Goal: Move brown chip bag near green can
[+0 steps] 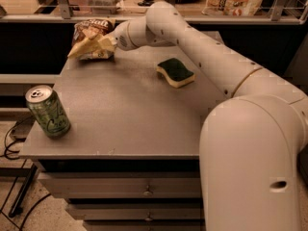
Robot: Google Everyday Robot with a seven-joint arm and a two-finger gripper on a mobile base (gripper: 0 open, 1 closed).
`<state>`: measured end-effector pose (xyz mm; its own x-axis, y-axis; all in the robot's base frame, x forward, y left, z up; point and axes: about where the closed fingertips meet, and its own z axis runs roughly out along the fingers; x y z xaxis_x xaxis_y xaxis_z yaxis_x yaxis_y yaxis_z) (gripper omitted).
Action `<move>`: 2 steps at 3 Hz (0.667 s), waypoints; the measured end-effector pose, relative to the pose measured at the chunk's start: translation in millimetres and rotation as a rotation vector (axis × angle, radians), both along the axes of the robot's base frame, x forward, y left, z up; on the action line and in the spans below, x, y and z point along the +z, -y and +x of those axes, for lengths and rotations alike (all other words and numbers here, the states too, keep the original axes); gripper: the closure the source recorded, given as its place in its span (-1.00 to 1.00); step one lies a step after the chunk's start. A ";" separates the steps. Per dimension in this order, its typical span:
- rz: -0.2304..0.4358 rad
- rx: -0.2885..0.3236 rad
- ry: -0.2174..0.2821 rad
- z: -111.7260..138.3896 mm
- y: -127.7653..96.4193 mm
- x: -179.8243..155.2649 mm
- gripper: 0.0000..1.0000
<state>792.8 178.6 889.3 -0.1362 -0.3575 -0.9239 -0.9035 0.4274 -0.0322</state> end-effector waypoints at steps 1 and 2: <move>0.025 0.074 0.049 -25.1 24.8 36.0 1.00; 0.008 0.145 0.080 -61.1 52.4 60.8 1.00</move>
Offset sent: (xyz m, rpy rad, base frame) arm -0.1146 -0.0990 0.0945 -0.0299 -0.1176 0.2328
